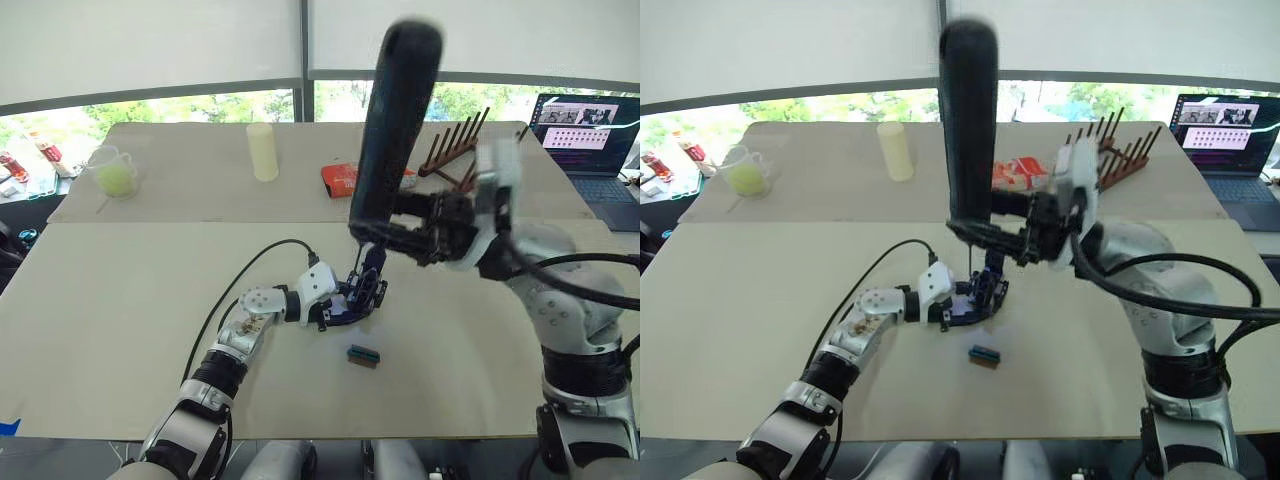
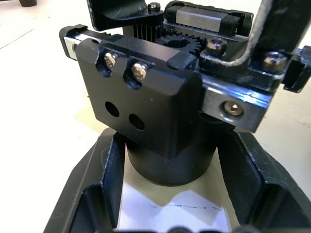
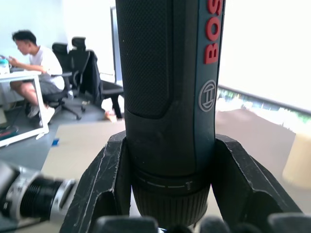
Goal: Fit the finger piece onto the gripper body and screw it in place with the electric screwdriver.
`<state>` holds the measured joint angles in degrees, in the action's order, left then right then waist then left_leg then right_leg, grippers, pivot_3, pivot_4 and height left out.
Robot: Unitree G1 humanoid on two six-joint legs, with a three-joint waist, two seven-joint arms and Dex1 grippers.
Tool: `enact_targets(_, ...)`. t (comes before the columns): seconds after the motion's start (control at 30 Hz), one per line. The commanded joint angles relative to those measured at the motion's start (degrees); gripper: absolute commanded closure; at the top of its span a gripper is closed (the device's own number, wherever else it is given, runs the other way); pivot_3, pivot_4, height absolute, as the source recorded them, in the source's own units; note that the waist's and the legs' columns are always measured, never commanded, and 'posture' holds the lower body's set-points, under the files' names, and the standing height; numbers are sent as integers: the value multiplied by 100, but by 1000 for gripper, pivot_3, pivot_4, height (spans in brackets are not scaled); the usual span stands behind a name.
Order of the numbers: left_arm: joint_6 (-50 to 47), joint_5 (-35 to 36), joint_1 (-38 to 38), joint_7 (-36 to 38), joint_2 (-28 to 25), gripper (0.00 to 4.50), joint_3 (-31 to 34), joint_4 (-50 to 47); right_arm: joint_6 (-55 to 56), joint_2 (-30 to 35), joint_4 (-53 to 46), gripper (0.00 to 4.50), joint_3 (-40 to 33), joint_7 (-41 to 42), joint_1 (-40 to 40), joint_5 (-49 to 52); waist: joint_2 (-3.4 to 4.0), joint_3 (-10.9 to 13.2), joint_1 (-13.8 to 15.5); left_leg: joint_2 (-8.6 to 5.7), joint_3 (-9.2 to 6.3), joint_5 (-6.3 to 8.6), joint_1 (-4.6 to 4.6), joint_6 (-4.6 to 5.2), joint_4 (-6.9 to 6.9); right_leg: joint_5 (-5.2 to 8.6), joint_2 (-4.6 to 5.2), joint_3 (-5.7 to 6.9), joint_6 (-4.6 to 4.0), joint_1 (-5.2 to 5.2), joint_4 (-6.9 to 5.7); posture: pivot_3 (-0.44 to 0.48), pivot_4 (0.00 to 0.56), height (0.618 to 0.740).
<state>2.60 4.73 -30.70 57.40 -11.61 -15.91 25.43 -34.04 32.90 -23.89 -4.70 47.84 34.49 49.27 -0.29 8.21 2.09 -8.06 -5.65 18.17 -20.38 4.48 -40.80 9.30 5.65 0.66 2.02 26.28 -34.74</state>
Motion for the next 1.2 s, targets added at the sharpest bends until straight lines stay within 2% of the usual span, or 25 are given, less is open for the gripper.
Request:
enact_targets(0.03,-22,17,-54,-53,-29,2225,64,-43,-45,-37,-334,2598,-170,-102,55,304,-1,0,0,0,0,0,0,0,-1,0,0,0,0,-1,0,0,150,740)
enact_targets(0.17,-109,21,-96,-69,-48,2225,93,-39,-363,116,-477,2598,-234,-77,-60,651,-1,0,0,0,0,0,1,0,-1,0,0,-2,0,-1,-3,0,150,740)
enact_targets(0.23,-320,129,-101,21,-107,1193,155,-97,-760,319,-511,2598,-443,-154,-37,1215,-1,2,0,0,0,0,-1,0,-1,0,0,-2,0,1,-3,0,150,740)
enact_targets(0.33,-424,191,-35,206,-280,0,171,-271,-1333,716,-437,2598,-743,-367,-21,2087,-1,3,-2,0,-1,0,-3,1,-1,0,1,-2,0,1,-1,0,150,740)
enact_targets(0.5,-901,606,316,738,-1063,0,425,-1226,-2569,1927,215,2598,-1335,-1019,-294,3750,0,10,2,2,-1,0,-7,1,9,0,34,-7,-2,7,4,0,150,740)
enact_targets(0.6,-1570,1243,757,1653,-2114,0,703,-2229,-3762,3119,1023,2598,-1514,-713,-977,4243,3,15,8,2,-3,4,-14,8,10,1,42,-7,-2,7,15,0,150,740)
enact_targets(0.67,-1871,1554,1010,2045,-2728,0,868,-2719,-4198,3556,1560,2598,-1530,-586,-1364,4146,9,19,4,4,-6,8,-24,14,12,1,42,-4,-3,9,30,0,150,740)
enact_targets(0.73,-2057,1700,1174,2155,-3126,0,996,-3000,-4464,3775,1960,2598,-1383,-544,-1497,3926,37,35,5,2,-2,10,-26,18,11,1,42,-2,-3,6,44,0,150,740)
enact_targets(0.87,-2381,1914,1471,2460,-3786,0,1148,-3503,-4719,3702,2618,2598,-627,-528,-1268,2910,60,48,-3,-4,7,10,-32,21,9,-5,51,4,5,2,60,0,150,740)
enact_targets(0.93,-2419,1922,1539,2434,-3918,0,1170,-3655,-4697,3533,2916,2598,-233,-520,-1041,2356,60,50,-11,0,7,11,-32,20,11,-6,48,5,3,4,59,0,150,740)
enact_targets(1.1,-2277,1761,1489,2197,-3845,0,1187,-3488,-3675,3440,3564,2598,997,459,-745,524,65,54,-13,0,7,9,-36,19,11,-7,48,10,3,8,57,0,150,740)
enact_targets(1.2,-2231,1639,1401,2005,-3814,0,1191,-3308,-3029,3439,3857,2598,1370,964,-697,-292,70,58,-13,-7,7,9,-39,19,11,-9,47,21,6,11,59,0,150,740)
